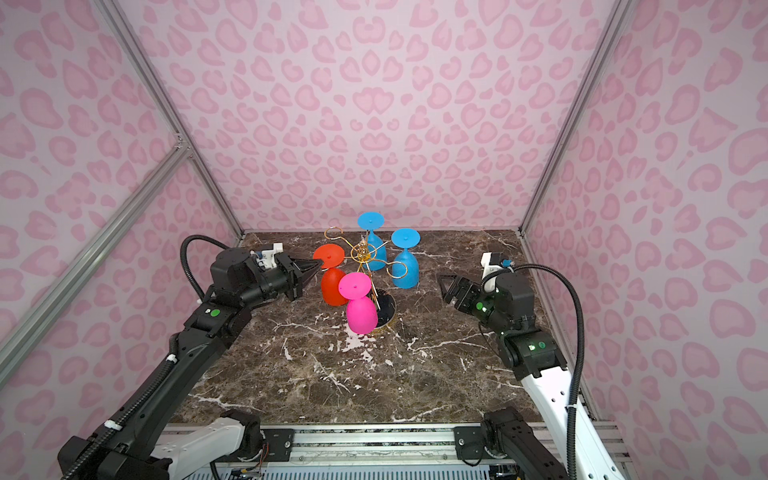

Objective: Take the wine glass off the wine glass rack
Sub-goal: 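Close the left gripper on the red glass's foot while the right gripper waits, then slide the red glass off its rack hook with the left gripper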

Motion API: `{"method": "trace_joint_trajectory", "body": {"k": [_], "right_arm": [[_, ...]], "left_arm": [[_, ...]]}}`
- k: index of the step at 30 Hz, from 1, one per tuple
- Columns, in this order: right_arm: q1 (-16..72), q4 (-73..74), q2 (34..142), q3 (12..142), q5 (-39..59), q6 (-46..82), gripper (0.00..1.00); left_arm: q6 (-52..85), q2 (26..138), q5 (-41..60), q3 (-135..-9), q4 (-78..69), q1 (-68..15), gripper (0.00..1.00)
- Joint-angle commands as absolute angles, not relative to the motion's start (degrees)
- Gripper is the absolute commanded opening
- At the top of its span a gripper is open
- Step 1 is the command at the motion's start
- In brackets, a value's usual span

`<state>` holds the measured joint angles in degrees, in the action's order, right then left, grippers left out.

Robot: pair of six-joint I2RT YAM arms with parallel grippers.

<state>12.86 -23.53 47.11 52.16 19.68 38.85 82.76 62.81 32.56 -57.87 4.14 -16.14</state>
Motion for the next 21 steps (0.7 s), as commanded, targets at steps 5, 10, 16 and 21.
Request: {"method": "trace_joint_trajectory", "body": {"k": [5, 10, 16, 21], "right_arm": [[13.01, -22.76, 47.11, 51.77, 19.69, 39.07, 0.94], [13.01, -22.76, 47.02, 51.57, 19.69, 39.13, 0.94], [13.01, -22.92, 46.89, 51.67, 19.69, 39.16, 0.94], [13.01, -23.03, 46.67, 51.66, 19.6, 39.2, 0.94]], "left_arm": [[81.59, 64.23, 32.87, -59.87, 0.71, -16.29, 0.04], [81.23, 65.26, 33.04, -60.48, 0.68, -16.27, 0.03], [81.21, 66.4, 33.05, -61.24, 0.31, -16.34, 0.04], [81.04, 67.07, 32.17, -62.37, -0.09, -16.34, 0.04]]}}
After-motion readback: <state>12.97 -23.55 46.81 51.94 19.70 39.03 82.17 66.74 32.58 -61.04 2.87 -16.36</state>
